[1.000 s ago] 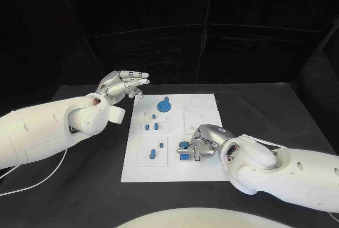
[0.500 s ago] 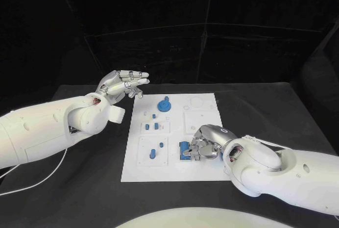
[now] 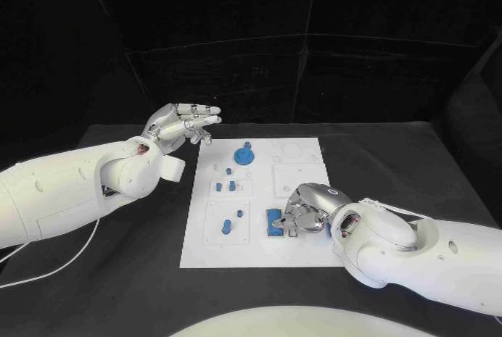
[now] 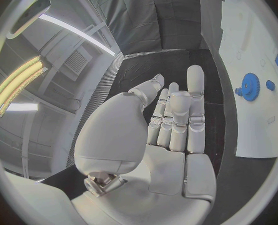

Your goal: Assemble the parts on the task board

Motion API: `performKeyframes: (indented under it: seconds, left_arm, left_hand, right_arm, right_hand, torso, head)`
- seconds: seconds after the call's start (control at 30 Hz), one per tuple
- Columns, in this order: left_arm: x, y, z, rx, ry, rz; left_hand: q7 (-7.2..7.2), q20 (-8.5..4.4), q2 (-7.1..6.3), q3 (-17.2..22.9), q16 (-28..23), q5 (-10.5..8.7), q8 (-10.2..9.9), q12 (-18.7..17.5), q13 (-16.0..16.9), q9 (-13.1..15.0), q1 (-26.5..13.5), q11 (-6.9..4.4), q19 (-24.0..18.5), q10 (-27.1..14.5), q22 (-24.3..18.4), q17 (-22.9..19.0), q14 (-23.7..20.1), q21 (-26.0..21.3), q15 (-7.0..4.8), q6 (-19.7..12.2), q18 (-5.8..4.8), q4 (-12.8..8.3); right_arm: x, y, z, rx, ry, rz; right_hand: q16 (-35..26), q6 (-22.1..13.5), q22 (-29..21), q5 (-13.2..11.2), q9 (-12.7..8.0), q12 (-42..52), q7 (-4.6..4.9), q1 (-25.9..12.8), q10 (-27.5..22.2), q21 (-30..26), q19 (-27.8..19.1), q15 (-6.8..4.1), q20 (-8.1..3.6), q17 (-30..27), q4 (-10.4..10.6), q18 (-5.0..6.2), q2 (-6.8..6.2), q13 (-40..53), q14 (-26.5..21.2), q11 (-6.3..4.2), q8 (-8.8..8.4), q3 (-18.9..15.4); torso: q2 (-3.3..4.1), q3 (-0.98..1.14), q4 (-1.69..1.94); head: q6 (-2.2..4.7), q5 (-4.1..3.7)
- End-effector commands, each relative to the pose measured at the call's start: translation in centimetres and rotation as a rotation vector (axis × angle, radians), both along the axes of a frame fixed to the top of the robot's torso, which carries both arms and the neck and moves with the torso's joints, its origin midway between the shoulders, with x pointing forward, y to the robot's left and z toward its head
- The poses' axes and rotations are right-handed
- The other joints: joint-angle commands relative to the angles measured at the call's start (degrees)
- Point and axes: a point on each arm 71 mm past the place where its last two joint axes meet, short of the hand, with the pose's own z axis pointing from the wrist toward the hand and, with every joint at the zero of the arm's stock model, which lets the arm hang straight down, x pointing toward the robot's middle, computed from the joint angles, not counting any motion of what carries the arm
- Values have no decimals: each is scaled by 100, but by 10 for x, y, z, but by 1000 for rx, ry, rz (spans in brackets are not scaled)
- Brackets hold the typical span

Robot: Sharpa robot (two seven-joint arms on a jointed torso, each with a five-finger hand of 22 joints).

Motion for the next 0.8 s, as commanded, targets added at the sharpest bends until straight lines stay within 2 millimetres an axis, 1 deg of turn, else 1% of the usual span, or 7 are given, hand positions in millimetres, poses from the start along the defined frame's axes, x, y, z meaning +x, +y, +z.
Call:
performKeyframes:
  seconds: [0.03, 0.2, 0.33, 0.43, 0.53, 0.63, 0.8]
  left_arm:
    - [0, -1, 1, -9, -1, -10]
    - [0, 0, 1, -8, -1, -9]
    - [0, 0, 1, -8, -1, -9]
    - [0, 0, 1, -8, -1, -9]
    - [0, 0, 1, -8, -1, -10]
    - [0, 0, 1, -8, -1, -8]
    - [0, 0, 1, -7, -1, -8]
  left_hand:
    - [4, 11, 39, -30, -24, -11, 33, 21, -6, -7, 7, -1, -29, -36, -6, -5, -54, -39, 4, -46, 80, 2]
    - [4, 11, 39, -30, -24, -11, 33, 21, -6, -7, 7, -1, -29, -36, -6, -5, -54, -39, 4, -46, 80, 2]
    - [4, 11, 39, -30, -24, -11, 33, 21, -6, -7, 7, -1, -29, -36, -6, -5, -54, -39, 4, -46, 80, 2]
    - [4, 11, 39, -30, -24, -11, 33, 21, -6, -7, 7, -1, -29, -36, -6, -5, -54, -39, 4, -46, 80, 2]
    - [5, 12, 41, -34, -21, -11, 34, 27, -7, -6, 7, 0, -28, -41, -8, -4, -54, -42, 5, -49, 80, 1]
    - [5, 12, 41, -34, -21, -11, 34, 27, -7, -6, 7, 0, -28, -41, -8, -4, -54, -42, 5, -49, 80, 1]
    - [5, 12, 41, -34, -21, -11, 34, 27, -7, -6, 7, 0, -28, -41, -8, -4, -54, -42, 5, -49, 80, 1]
  right_arm:
    - [-1, 1, -1, -16, 4, 20]
    - [-2, 2, 1, -8, 1, 23]
    - [-2, 2, 1, 4, -5, 19]
    - [-2, 2, 2, 12, -9, 13]
    - [-2, 2, 2, 26, -15, 9]
    - [-2, 3, 3, 38, -18, 4]
    - [-4, 3, 4, 52, -14, 6]
  right_hand:
    - [2, -15, 1510, -39, 9, -36, -15, 71, 34, 17, 594, -51, -48, 1034, -43, -87, -27, 200, 508, 5, -20, -18]
    - [0, -21, 1510, -70, 20, -31, -7, 106, 34, 17, 594, -46, -45, 1032, -92, -87, -81, 212, 508, 12, -30, -63]
    - [1, -24, 1510, -87, 27, -18, 5, 38, 39, 17, 594, -39, -40, 1035, -60, -87, -87, 228, 508, 22, -37, -112]
    - [0, -24, 1510, -86, 27, -17, 5, 38, 39, 17, 594, -39, -40, 1034, -60, -87, -85, 230, 508, 22, -37, -113]
    - [2, -19, 1510, -81, 37, -16, 8, -59, 41, 17, 594, -34, -34, 1039, 4, -87, -53, 235, 509, 26, -41, -164]
    - [4, -14, 1510, -27, 48, -13, 3, -137, 44, 17, 594, -33, -32, 1044, 68, -87, -4, 242, 510, 24, -45, -211]
    - [7, -10, 1510, -28, 54, -10, 1, -159, 47, 17, 594, -35, -32, 1051, 84, -87, -2, 246, 512, 23, -45, -239]
  torso:
    - [1, 2, -7]
    - [-2, 2, -2]
    - [-1, 5, -3]
    - [-1, -1, -2]
    - [3, 3, 4]
    - [0, 5, -5]
    - [1, 4, 0]
  head:
    - [-1, -1]
    - [-7, -1]
    - [-6, -1]
    - [-2, -1]
    - [-1, -2]
    - [5, 10]
    - [1, 4]
